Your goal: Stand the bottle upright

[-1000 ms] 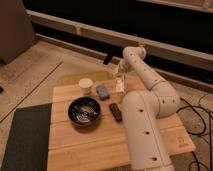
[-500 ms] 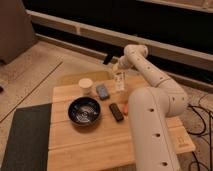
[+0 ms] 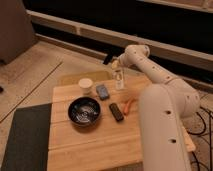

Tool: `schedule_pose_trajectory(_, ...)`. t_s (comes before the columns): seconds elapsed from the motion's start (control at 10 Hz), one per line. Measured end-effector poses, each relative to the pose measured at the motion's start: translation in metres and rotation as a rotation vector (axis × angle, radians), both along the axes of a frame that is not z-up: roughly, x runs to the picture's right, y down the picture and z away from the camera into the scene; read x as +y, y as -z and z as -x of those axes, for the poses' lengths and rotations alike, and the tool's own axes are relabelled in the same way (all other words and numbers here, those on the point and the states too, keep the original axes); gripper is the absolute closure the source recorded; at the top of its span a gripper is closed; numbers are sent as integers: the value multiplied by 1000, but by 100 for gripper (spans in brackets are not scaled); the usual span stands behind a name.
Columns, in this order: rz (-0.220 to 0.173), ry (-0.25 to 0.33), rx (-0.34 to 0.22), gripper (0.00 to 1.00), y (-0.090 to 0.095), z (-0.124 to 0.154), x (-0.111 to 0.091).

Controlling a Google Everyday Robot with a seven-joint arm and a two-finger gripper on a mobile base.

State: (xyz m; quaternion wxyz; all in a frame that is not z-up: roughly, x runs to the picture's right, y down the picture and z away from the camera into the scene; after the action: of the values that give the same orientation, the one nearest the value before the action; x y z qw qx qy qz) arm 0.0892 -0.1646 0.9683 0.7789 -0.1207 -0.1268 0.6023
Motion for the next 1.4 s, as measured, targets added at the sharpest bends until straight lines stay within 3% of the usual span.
schedule_pose_trajectory(0.3,-84,39,-46,100,14,8,-6)
schedule_pose_trajectory(0.9,-106,57,-69,100,19,13,-7)
schedule_pose_trajectory(1.4,-216,210,-114,100,9,44,-21)
